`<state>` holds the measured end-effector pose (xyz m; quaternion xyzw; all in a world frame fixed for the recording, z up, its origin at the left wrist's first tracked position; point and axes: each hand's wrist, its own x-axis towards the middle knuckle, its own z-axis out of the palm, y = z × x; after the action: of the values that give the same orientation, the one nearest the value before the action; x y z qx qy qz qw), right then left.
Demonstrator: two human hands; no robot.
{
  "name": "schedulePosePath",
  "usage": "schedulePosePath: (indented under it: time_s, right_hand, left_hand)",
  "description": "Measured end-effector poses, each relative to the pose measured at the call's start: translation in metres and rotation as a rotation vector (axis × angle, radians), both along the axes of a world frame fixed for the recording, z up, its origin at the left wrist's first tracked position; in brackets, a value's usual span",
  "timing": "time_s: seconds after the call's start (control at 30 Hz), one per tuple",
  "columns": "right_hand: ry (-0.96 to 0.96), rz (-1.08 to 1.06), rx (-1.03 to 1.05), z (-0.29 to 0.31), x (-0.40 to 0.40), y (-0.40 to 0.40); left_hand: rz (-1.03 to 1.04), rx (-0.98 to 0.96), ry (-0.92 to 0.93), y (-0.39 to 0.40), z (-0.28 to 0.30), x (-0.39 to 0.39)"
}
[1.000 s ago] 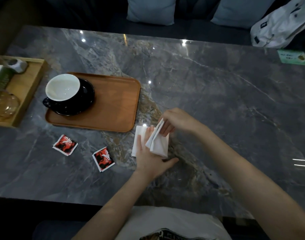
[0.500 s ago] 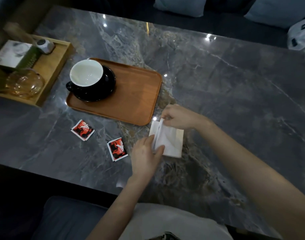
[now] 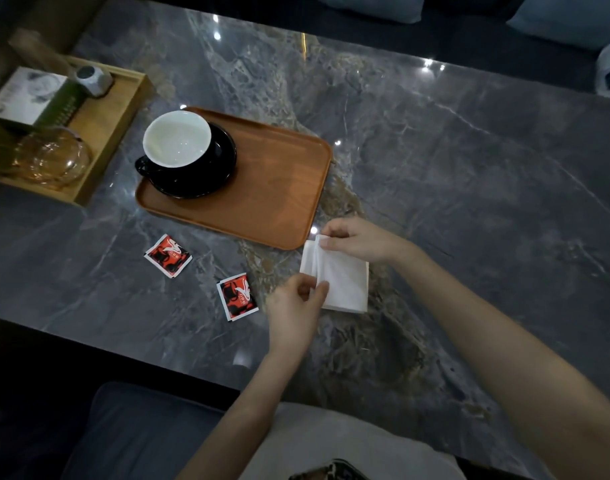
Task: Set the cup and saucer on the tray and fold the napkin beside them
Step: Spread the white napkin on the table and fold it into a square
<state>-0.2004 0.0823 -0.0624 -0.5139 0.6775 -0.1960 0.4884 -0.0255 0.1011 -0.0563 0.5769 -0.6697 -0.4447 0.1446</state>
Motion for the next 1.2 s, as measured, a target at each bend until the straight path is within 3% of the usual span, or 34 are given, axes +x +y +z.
schedulePosePath:
  time_s: [0.17,0.27,0.37,0.63,0.8,0.9,1.07,1.2]
  right_hand:
    - [0.177,0.017,-0.031,-0.016,0.010,0.000]
    - [0.277,-0.025,-0.106,-0.023,0.020,0.003]
    - [0.302,-0.070,-0.174,-0.034,0.031,0.006]
    - [0.719,-0.118,-0.432,-0.051,0.048,0.017]
    - [0.852,-0.196,-0.490,-0.059,0.050,0.019]
    - [0.963,-0.214,-0.481,-0.058,0.050,0.019]
    - [0.804,-0.311,-0.462,-0.049,0.050,0.026]
    - [0.769,-0.459,-0.182,-0.037,0.065,0.056]
  left_hand:
    - [0.132,0.257,0.108,-0.009,-0.007,0.004]
    - [0.187,0.313,0.160,-0.013,-0.010,0.008]
    - [0.159,0.270,0.137,-0.017,-0.016,0.012]
    - [0.019,0.161,0.053,-0.015,-0.024,0.016]
    - [-0.116,-0.076,-0.273,-0.020,-0.025,0.019]
    - [-0.154,-0.145,-0.256,-0.022,-0.029,0.021]
    - [-0.165,-0.111,-0.138,-0.027,-0.032,0.018]
    - [-0.094,-0.061,-0.100,-0.030,-0.033,0.016]
